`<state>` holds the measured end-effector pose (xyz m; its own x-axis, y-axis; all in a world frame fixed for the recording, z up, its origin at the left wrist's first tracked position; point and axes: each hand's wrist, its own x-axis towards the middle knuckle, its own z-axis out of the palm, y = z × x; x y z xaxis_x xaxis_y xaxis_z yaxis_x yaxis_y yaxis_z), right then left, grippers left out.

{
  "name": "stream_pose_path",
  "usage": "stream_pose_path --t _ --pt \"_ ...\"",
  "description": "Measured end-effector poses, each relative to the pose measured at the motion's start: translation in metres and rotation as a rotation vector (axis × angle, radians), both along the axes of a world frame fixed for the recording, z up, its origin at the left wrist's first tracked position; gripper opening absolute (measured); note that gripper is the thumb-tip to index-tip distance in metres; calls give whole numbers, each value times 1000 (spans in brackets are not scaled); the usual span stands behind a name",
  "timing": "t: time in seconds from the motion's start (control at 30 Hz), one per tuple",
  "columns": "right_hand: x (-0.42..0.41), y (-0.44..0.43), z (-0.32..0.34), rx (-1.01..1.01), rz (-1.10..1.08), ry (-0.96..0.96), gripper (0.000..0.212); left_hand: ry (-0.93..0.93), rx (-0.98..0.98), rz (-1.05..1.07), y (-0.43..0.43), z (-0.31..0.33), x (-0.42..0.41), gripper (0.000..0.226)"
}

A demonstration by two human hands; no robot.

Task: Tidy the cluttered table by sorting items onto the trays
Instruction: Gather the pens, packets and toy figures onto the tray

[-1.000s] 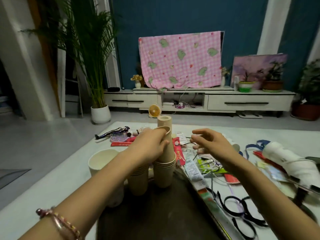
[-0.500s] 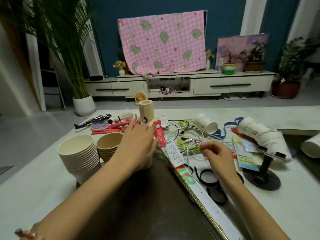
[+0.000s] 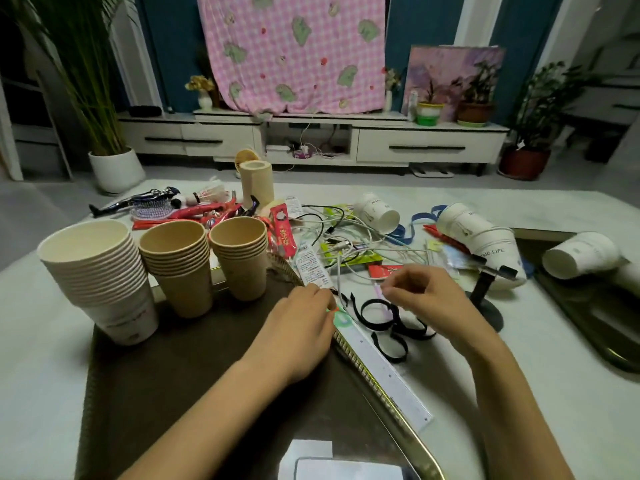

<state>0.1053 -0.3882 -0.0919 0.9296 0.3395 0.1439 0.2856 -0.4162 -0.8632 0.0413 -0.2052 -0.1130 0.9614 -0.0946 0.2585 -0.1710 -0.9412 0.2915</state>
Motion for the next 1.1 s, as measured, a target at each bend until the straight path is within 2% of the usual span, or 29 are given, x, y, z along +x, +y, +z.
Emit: stream_pose_path --t 0.17,0.3,0.37,0.47,0.57,0.7,0.77,0.83,0.97,1.03,1.1 --pt "-59 4 -31 -515 -42 -62 13 4 14 -48 6 -6 1 24" --pt "-63 11 -26 -789 -81 -28 35 8 8 -58 7 -8 0 24" --pt "-60 12 -23 -844 -76 36 40 24 30 -74 10 -10 0 25" --pt "-60 15 -18 -783 -67 22 30 35 59 -92 14 -10 0 30" --pt "-69 3 -13 -616 -139 -68 30 41 25 -126 16 -9 -3 35" --pt "-90 -20 7 -326 -201 -225 19 -74 -249 -96 24 -6 -27 37" --pt "-101 -18 14 -162 -135 -188 8 -136 -353 -33 31 -8 -49 35" --pt "-110 -5 9 -126 -36 -93 18 -159 -393 12 38 -10 -72 34" --pt "-126 27 -12 -317 111 -106 11 -104 -301 -45 33 -7 -95 40" --pt "-120 29 -13 -331 69 -146 5 -10 -180 -58 26 -7 -95 43" --pt "-98 27 -10 -305 -46 -220 10 122 -30 -56 20 -12 -92 46"
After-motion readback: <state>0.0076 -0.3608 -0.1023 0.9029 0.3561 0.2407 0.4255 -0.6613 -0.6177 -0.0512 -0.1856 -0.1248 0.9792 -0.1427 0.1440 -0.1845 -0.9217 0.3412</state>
